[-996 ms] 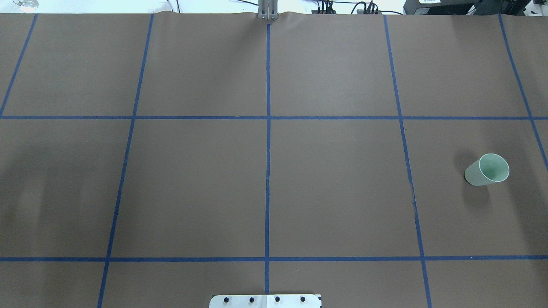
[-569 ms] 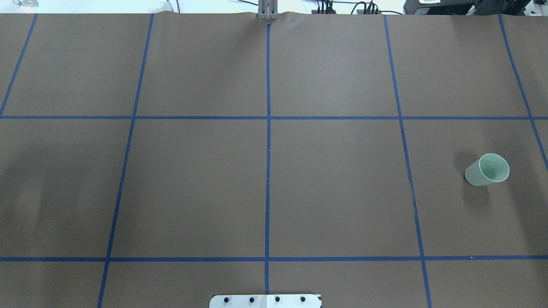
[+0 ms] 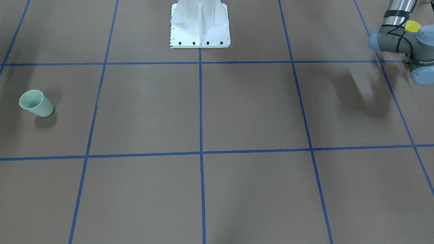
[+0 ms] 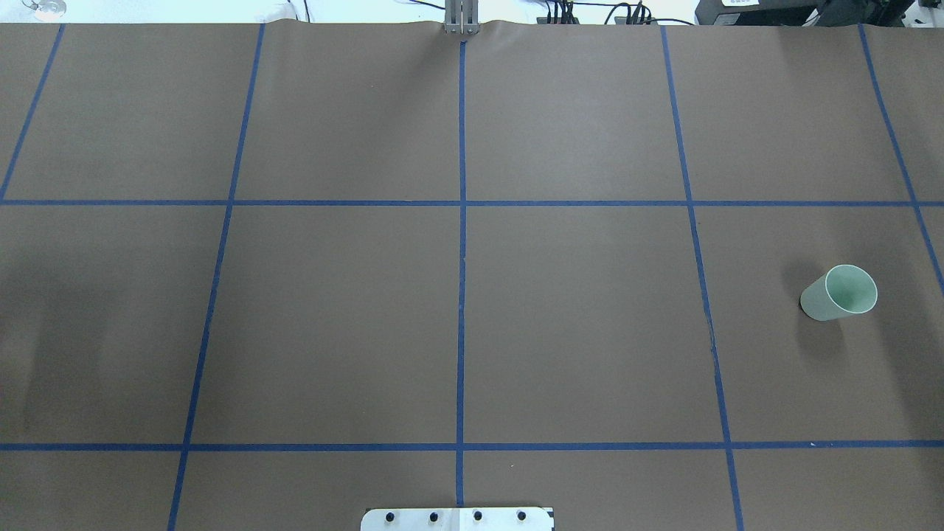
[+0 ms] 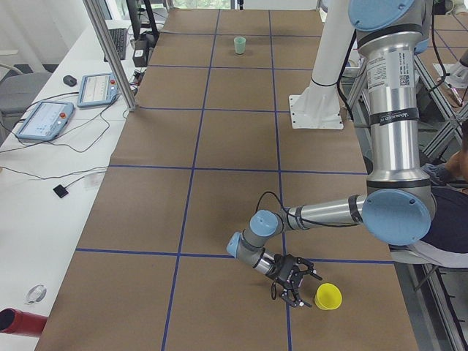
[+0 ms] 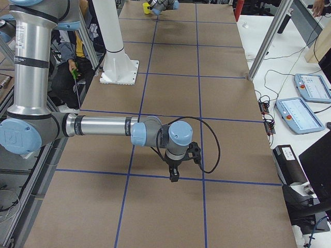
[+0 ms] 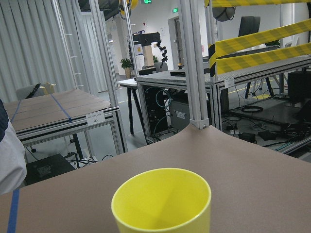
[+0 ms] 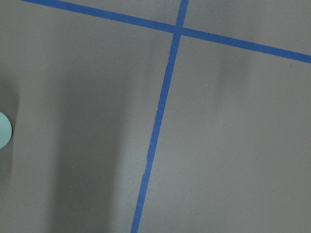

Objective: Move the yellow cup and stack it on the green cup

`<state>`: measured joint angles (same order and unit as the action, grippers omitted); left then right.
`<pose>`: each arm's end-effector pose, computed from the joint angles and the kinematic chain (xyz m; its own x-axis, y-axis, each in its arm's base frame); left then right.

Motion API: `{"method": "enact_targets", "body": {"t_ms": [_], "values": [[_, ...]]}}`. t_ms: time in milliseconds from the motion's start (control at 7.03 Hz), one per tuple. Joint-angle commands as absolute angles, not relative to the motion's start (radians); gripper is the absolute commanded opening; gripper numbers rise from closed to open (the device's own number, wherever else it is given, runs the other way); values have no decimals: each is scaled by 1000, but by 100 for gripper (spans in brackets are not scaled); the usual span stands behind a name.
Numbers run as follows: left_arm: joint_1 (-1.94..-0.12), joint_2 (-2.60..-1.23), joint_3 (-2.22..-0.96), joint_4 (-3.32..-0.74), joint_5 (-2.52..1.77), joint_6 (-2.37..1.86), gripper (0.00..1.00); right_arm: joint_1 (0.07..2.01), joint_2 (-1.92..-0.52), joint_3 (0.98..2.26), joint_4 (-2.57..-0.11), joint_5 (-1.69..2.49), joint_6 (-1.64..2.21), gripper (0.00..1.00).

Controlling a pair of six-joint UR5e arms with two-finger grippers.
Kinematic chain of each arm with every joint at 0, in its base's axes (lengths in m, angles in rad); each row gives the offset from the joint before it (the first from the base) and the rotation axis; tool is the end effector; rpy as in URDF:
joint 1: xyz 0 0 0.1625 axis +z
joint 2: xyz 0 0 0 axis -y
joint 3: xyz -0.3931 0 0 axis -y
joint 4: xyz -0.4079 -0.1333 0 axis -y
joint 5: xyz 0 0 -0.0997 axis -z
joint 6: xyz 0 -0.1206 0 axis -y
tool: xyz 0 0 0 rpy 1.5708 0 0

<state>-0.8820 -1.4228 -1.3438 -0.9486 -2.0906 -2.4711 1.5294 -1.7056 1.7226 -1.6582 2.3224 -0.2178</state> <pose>0.1262 -0.2688 0.8412 -0.5184 -0.4402 0.7331 0.8514 -0.1856 0.4906 0.0324 -0.4500 0.6400 0.7057 -0.1980 0.6802 0.1985 0.9770 0.0785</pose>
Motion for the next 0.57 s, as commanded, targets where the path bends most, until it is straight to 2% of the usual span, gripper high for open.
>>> {"method": "enact_targets", "body": {"t_ms": [0,427], "values": [[-874,-1424,-1290,-965,-2147,-2487,100,1529,-1704,1723,-1658,2325,-218,100],[-853,-1424,-1235,-965,-2209,-2487,100,1528,-1703,1723,-1658,2326,-216,100]]}}
